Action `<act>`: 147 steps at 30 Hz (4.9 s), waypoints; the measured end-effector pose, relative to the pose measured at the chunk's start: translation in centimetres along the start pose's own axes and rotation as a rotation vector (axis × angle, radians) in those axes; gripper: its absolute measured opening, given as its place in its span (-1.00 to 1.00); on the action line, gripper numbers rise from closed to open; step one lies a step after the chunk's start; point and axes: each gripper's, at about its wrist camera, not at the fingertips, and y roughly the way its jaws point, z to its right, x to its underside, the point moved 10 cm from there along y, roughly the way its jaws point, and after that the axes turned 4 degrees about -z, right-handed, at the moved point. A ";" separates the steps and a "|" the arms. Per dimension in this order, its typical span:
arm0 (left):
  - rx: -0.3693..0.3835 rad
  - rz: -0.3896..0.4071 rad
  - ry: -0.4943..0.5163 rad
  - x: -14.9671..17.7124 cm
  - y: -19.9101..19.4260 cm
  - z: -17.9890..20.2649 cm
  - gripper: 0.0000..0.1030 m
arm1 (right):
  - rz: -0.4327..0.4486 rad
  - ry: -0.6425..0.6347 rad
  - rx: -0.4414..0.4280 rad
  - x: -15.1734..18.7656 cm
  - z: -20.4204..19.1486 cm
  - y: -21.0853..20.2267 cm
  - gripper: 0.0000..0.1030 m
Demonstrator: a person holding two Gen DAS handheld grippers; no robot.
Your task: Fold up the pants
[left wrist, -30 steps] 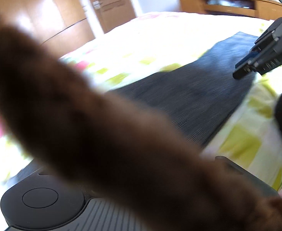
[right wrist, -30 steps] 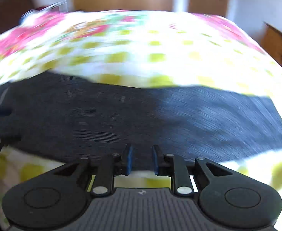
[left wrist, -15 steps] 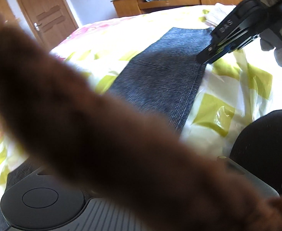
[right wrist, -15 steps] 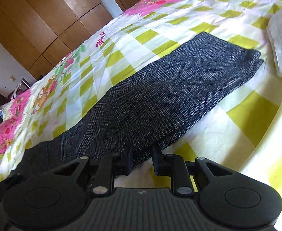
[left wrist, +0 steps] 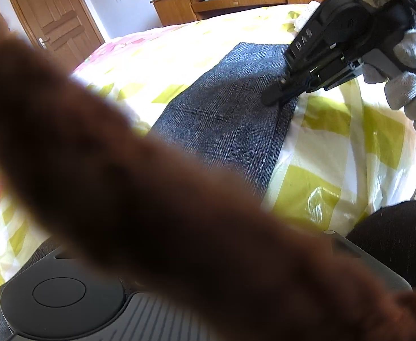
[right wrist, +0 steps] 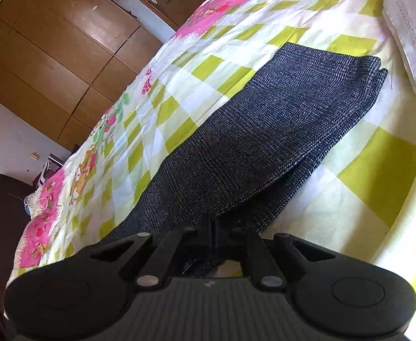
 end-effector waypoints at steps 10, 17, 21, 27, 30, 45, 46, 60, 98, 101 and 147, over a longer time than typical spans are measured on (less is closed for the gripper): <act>0.056 -0.046 0.027 -0.2 1.7 1.6 0.22 | 0.003 0.061 0.078 1.1 2.7 -0.6 -0.55; 0.069 -0.046 0.010 -0.1 1.8 1.5 0.23 | 0.083 0.164 0.135 -0.8 5.7 -1.3 -0.29; 0.066 -0.041 0.015 -0.2 1.8 1.9 0.23 | 0.089 0.216 0.111 -1.4 6.4 0.2 -0.27; 0.069 -0.041 0.014 -0.3 1.8 1.9 0.27 | 0.153 0.244 0.124 -1.4 7.0 -2.3 -0.27; 0.075 -0.035 0.006 -0.2 1.8 1.8 0.29 | 0.155 0.241 0.150 -1.8 7.5 -2.2 -0.27; 0.078 -0.013 -0.009 -1.1 2.0 2.0 0.35 | 0.231 0.288 -0.016 -4.0 6.7 -0.5 -0.41; 0.077 -0.002 -0.014 -1.3 1.8 1.9 0.35 | 0.220 0.286 -0.016 -4.0 6.6 0.0 -0.41; 0.177 0.049 -0.061 -4.3 2.1 3.7 0.46 | 0.302 0.093 0.153 -7.2 3.6 -3.5 -0.54; -0.193 0.052 -0.564 24.1 -14.6 -17.0 0.47 | -0.250 -0.337 -0.079 16.2 -27.4 14.1 -0.51; -0.206 0.065 -0.581 24.9 -15.5 -17.1 0.47 | -0.155 -0.618 -0.042 17.6 -32.4 13.1 -0.51; -0.287 0.038 -0.786 34.7 -20.6 -18.7 0.48 | -0.095 -1.604 -0.215 39.1 -44.6 16.9 -0.50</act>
